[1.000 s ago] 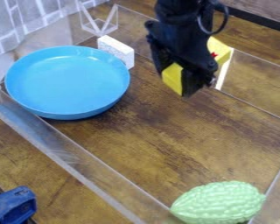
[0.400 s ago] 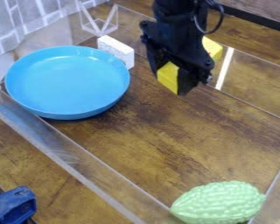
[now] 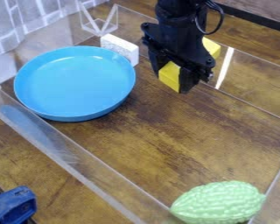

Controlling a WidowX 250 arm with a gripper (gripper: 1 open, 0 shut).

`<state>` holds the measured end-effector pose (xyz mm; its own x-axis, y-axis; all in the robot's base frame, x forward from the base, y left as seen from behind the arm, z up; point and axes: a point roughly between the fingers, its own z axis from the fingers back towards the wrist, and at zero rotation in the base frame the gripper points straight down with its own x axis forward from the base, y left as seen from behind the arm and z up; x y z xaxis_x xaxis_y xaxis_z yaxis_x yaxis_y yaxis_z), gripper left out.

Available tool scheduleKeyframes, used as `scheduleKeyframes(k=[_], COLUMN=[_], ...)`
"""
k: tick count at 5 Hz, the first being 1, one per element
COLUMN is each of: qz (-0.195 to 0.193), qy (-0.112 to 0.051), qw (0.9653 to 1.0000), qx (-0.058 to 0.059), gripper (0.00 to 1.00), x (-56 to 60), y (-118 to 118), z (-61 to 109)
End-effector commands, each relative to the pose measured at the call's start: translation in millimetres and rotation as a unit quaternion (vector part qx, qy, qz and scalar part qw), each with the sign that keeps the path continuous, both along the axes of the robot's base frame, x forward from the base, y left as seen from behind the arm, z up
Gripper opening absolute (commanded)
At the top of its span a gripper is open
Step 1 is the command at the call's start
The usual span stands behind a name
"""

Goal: Put the yellow brick in the blue tray

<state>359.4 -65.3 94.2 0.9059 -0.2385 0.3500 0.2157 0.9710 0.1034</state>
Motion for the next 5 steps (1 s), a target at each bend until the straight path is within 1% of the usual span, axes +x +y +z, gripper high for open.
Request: scheduleKeyframes(k=[1, 2, 3, 4, 5], qz=[-0.003, -0.023, -0.04, -0.071, -0.097], qy=[-0.028, -0.025, -0.015, -0.003, 0.012], qw=[0.9996, 0.9994, 0.999, 0.9975, 0.9952], qx=[-0.005, -0.006, -0.008, -0.002, 0.008], gripper=[0.0, 0.0, 0.0, 0.0, 0.0], x=[-18.8, -48.5, -75.3, -98.6, -103.6], y=[-11, -31, -49, -70, -94], z=[27.9, 31.6, 31.9, 23.4, 5.1])
